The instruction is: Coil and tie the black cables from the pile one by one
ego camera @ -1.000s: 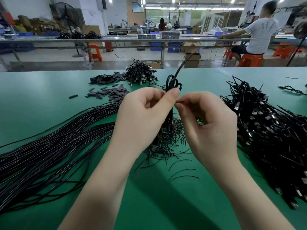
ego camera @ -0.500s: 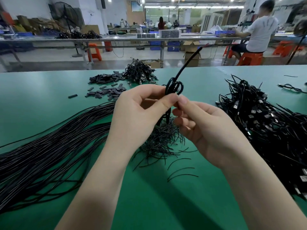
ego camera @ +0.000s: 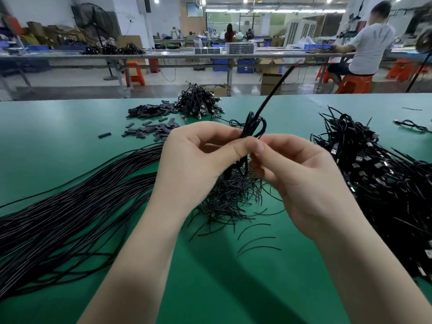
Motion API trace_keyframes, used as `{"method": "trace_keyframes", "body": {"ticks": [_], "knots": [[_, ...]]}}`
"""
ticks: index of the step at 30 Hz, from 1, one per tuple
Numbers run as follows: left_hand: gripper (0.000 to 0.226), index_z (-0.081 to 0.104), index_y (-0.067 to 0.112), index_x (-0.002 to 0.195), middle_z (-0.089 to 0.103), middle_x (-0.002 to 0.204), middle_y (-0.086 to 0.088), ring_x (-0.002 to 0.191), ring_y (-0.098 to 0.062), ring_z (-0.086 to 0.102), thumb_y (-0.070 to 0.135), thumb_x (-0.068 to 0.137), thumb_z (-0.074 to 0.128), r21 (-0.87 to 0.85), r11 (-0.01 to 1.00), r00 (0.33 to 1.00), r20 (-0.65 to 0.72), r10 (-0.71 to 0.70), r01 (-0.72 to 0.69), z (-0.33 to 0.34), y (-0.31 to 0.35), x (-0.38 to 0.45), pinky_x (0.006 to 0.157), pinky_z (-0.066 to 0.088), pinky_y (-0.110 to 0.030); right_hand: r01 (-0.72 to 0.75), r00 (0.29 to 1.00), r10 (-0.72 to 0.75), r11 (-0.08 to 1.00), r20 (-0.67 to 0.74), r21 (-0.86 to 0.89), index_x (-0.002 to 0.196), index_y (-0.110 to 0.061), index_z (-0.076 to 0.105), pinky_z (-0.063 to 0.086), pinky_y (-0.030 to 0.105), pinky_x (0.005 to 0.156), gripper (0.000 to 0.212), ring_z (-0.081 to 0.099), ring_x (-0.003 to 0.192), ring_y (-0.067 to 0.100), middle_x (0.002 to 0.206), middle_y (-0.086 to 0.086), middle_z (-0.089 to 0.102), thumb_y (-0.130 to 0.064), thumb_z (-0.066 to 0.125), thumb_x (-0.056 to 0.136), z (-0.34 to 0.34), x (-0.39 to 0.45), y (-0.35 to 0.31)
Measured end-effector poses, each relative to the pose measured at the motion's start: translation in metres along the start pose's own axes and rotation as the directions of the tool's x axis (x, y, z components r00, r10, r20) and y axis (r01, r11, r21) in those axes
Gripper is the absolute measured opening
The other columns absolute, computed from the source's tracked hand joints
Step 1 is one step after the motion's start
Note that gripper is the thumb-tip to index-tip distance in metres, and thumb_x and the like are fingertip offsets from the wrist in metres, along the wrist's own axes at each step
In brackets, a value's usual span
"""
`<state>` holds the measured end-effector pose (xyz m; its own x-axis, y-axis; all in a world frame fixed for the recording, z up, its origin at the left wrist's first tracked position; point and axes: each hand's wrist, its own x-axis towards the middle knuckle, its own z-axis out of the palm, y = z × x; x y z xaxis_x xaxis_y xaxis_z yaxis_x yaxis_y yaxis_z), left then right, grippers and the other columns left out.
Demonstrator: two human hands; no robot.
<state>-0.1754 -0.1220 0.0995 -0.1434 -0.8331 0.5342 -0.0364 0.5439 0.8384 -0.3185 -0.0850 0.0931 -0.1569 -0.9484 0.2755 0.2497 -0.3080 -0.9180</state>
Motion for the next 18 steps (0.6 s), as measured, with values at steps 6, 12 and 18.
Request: {"method": "trace_keyframes", "body": {"ticks": [6, 12, 18], "knots": [[0.033, 0.076, 0.027, 0.068, 0.059, 0.054, 0.008, 0.048, -0.007, 0.05, 0.059, 0.059, 0.076, -0.205, 0.92, 0.941, 0.024, -0.337, 0.335, 0.011, 0.008, -0.002, 0.047, 0.04, -0.018, 0.629, 0.514, -0.791, 0.085, 0.331, -0.773, 0.088, 0.002, 0.073, 0.047, 0.024, 0.074, 0.007, 0.062, 0.074, 0.025, 0.079, 0.011, 0.067, 0.006, 0.067, 0.086, -0.006, 0.003, 0.019], [0.036, 0.077, 0.018, 0.074, 0.064, 0.076, -0.028, 0.07, -0.026, 0.062, 0.054, 0.077, 0.069, -0.163, 0.949, 0.962, 0.057, -0.265, 0.271, 0.007, 0.01, -0.002, 0.054, 0.053, -0.022, 0.614, 0.473, -0.813, 0.027, 0.34, -0.789, 0.093, 0.003, 0.073, 0.05, 0.033, 0.073, 0.008, 0.063, 0.074, 0.032, 0.083, 0.016, 0.067, 0.004, 0.066, 0.088, -0.013, 0.008, 0.019], [0.036, 0.078, 0.016, 0.09, 0.076, 0.078, -0.004, 0.075, -0.012, 0.071, 0.041, 0.064, 0.085, -0.136, 0.952, 0.959, 0.116, -0.259, 0.274, 0.006, 0.009, -0.004, 0.063, 0.053, -0.02, 0.63, 0.52, -0.764, 0.039, 0.383, -0.776, 0.092, 0.005, 0.072, 0.047, 0.029, 0.073, 0.012, 0.061, 0.076, 0.031, 0.085, 0.016, 0.066, 0.002, 0.061, 0.091, -0.015, 0.01, 0.016]]}}
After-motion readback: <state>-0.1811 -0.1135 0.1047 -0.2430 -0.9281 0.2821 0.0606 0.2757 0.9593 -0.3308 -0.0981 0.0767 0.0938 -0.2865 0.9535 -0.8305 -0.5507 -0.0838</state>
